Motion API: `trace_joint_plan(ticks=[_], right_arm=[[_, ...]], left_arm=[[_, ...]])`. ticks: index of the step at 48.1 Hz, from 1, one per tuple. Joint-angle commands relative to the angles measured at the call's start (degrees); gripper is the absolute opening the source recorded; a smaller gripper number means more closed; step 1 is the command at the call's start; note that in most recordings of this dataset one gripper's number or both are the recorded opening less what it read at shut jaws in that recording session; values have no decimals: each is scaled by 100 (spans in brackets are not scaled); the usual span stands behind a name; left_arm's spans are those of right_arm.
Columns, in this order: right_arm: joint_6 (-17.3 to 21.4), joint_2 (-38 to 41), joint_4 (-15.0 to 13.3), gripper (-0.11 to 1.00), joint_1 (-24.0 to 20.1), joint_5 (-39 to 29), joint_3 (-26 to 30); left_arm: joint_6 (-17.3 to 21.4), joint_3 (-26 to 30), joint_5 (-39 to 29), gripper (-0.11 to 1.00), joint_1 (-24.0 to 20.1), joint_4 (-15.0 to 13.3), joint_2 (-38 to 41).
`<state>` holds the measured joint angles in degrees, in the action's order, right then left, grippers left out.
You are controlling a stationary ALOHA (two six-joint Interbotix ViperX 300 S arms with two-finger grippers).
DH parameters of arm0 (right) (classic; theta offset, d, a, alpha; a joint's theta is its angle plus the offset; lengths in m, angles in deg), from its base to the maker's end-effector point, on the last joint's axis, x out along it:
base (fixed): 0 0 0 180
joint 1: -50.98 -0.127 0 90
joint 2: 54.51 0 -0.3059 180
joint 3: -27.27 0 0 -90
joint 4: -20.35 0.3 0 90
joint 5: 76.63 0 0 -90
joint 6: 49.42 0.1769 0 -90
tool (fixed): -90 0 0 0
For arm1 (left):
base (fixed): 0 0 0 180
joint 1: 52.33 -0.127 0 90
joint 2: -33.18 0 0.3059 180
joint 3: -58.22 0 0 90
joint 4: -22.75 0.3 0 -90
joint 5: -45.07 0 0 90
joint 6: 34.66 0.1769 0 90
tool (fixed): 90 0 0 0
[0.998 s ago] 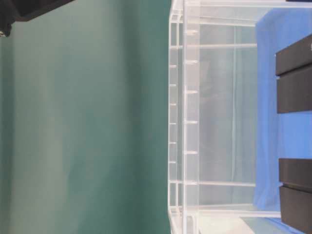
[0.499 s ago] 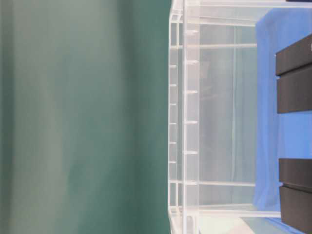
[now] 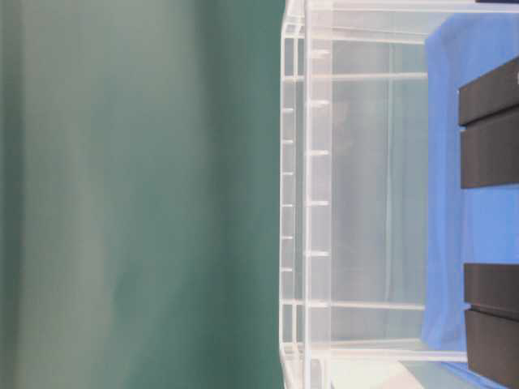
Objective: Take the box out of the case with the right arm.
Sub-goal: 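Open the right gripper and withdraw it to the right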
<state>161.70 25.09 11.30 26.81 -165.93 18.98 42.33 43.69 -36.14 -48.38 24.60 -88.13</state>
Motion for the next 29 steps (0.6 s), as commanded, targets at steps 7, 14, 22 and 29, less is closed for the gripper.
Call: trace_joint_plan(ticks=[7, 14, 22, 29], right_arm=[[-501, -158, -44, 87, 545, 0, -9], [-1354, -334, -185, 87, 1318, 18, -141], [-2329, -536, -193, 87, 2285, 26, -290], [-2953, -659, -176, 87, 2883, 44, -325]], left_arm=[[-9, 149, 26, 0, -18, 18, 9], [-9, 149, 26, 0, -18, 18, 9], [-9, 149, 26, 0, -26, 18, 9], [-18, 149, 26, 0, -18, 18, 9]])
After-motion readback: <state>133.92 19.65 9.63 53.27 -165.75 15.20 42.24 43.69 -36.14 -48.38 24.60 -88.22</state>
